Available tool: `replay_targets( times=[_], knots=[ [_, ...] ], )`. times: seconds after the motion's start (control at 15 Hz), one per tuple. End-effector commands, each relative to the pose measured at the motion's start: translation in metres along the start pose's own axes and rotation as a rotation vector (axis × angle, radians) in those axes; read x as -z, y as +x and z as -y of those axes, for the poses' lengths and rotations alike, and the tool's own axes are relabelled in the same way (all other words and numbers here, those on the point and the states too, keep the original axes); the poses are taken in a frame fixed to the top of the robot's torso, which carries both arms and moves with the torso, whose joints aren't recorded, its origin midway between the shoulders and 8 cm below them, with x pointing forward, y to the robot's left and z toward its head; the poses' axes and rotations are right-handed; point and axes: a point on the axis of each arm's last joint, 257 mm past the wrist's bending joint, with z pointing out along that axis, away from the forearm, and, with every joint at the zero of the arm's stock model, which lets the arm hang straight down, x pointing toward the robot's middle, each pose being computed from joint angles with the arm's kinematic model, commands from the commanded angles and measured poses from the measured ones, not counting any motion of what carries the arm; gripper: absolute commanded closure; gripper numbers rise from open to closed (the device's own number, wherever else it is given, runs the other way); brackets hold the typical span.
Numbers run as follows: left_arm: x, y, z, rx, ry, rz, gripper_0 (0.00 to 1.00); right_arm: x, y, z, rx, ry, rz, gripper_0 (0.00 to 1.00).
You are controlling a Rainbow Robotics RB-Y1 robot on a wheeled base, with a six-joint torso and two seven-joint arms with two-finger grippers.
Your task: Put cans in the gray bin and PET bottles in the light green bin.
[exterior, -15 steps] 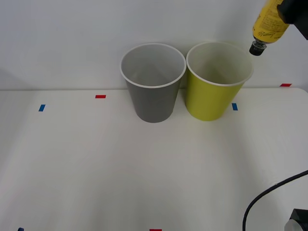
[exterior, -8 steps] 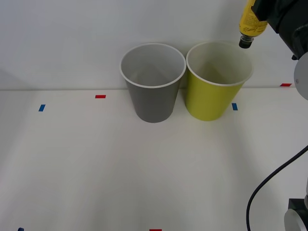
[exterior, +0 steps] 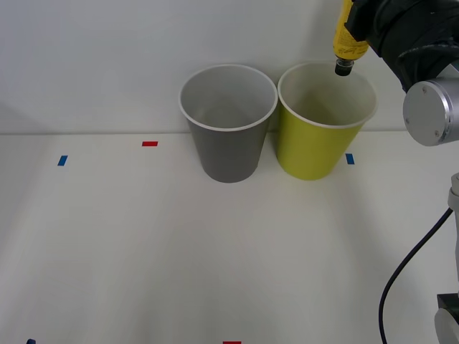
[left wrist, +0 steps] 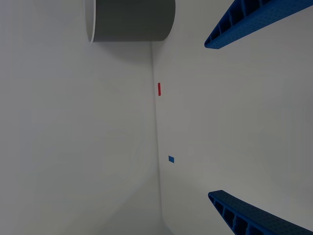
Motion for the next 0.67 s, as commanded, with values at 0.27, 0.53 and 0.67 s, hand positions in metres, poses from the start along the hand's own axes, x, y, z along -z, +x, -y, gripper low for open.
replay_targets(
  times=[0.27,0.53,0.67],
  knots=[
    [0.0,0.0,0.0,0.0,0.0,0.0,0.0,-0.0004,0.0017,-0.0052,0.009,-0.01,-0.003,1.0],
    [0.0,0.0,0.0,0.0,0.0,0.0,0.0,-0.0005,0.0018,-0.0049,0.018,-0.007,-0.003,1.0],
    [0.0,0.0,0.0,0.0,0.0,0.0,0.0,-0.0007,0.0058,-0.0082,0.02,-0.013,-0.012,0.45]
  ],
)
